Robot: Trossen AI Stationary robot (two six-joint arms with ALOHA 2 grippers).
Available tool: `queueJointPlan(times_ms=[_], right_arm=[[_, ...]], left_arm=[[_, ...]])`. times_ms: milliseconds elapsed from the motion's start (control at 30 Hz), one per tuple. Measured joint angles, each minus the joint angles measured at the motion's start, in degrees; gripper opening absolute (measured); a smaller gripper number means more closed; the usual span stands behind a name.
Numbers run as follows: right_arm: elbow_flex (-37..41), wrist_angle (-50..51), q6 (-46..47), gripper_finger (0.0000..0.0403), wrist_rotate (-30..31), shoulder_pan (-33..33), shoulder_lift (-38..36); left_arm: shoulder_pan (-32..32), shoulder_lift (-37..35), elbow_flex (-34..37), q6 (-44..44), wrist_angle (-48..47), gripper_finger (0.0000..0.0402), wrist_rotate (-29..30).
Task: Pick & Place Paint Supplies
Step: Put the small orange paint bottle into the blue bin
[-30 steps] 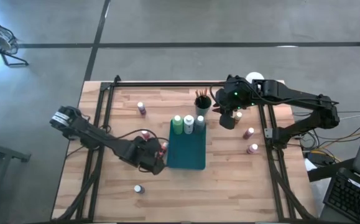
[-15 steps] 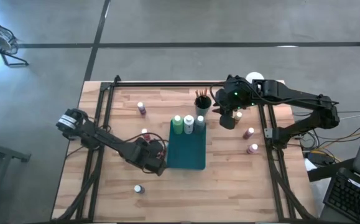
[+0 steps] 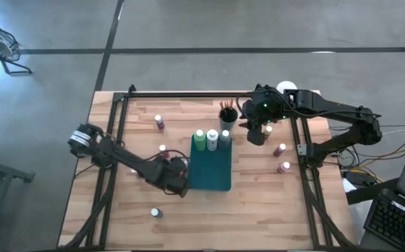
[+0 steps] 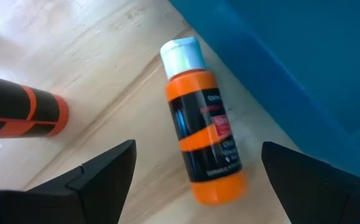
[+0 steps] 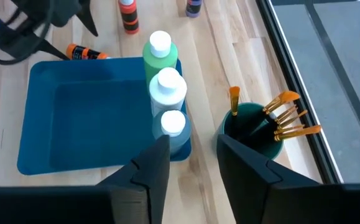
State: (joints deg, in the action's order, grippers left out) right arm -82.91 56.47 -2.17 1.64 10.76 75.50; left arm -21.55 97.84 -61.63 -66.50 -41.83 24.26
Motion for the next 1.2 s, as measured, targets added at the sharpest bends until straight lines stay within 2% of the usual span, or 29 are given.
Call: queueJointPlan(times_ms=[233,700,933,1200], right_arm=[[0.00,0.01,0.00,0.0102,0.00,0.00,0.00],[0.00,0.05,0.00,0.0054,-0.01,0.00,0.00],[0.00,0.04,0.02,0.0043,0.00,0.00,0.00],[0.00,0.04,0.21,0.0060,-0.01,0.00,0.00]], left_arm=[[1.02,2.04,0.04,1.69,3.73,0.0351,-1.49],[3.44,5.04,-0.02,4.33,4.40,0.0347,-5.49],[3.48,4.53,0.04,5.16,4.34,0.0293,-5.43],[3.55,4.46,0.04,5.31,4.32,0.0219,-5.37]])
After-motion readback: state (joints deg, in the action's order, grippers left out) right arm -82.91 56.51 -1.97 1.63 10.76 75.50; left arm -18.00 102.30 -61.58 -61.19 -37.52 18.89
